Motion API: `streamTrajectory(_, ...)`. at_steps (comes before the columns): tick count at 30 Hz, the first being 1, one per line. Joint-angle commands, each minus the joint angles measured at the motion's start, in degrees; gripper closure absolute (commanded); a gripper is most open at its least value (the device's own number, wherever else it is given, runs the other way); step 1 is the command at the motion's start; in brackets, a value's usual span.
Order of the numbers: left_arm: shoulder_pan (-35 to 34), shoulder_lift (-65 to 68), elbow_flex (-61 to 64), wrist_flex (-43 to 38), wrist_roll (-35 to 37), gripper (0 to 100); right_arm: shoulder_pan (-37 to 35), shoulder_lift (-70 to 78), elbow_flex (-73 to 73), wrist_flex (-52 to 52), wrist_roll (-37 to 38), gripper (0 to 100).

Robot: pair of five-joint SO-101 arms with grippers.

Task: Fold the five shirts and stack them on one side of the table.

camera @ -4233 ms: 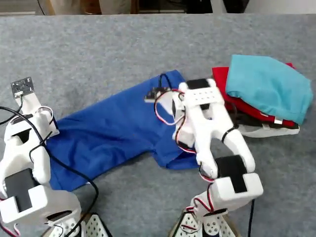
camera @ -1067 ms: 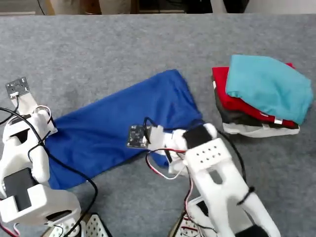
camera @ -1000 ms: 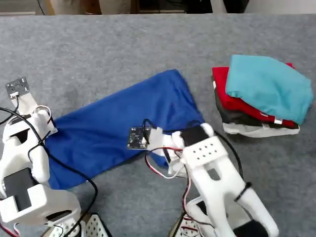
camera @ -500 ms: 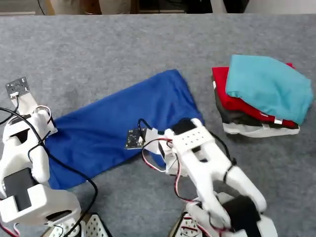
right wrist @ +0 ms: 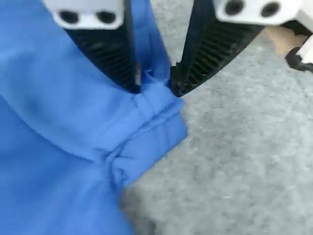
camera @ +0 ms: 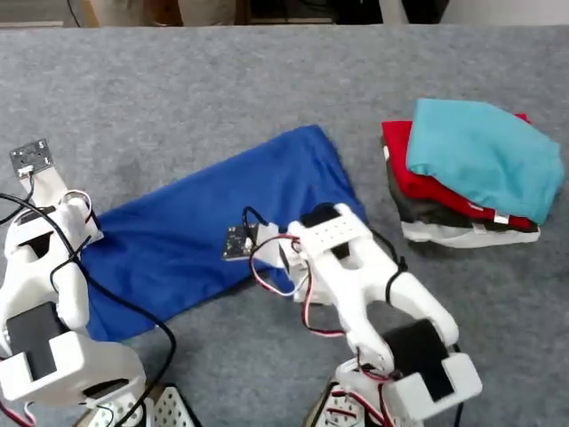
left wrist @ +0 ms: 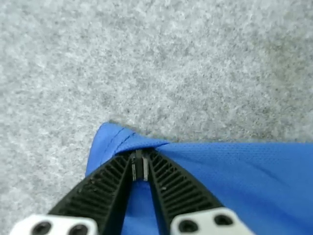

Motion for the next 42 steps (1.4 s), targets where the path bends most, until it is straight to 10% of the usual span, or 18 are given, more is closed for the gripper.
streamTrajectory(1, -0.97, -0.4, -1.93, 0.26, 0.18, 98, 0.57, 4.26, -1.8, -1.05, 1.05, 88.9)
streamTrajectory(15, -0.97, -0.4, -1.93, 0.09, 0.18, 98, 0.57, 6.81, -8.66, 3.25, 1.05, 99.8)
streamTrajectory(31, -0.97, -0.4, -1.93, 0.09, 0.18, 98, 6.9, 37.32, -78.46, 39.74, 4.57, 99.8)
streamTrajectory(42, -0.97, -0.4, -1.93, 0.09, 0.18, 98, 4.44, 59.12, -109.32, 38.86, 8.7, 99.7)
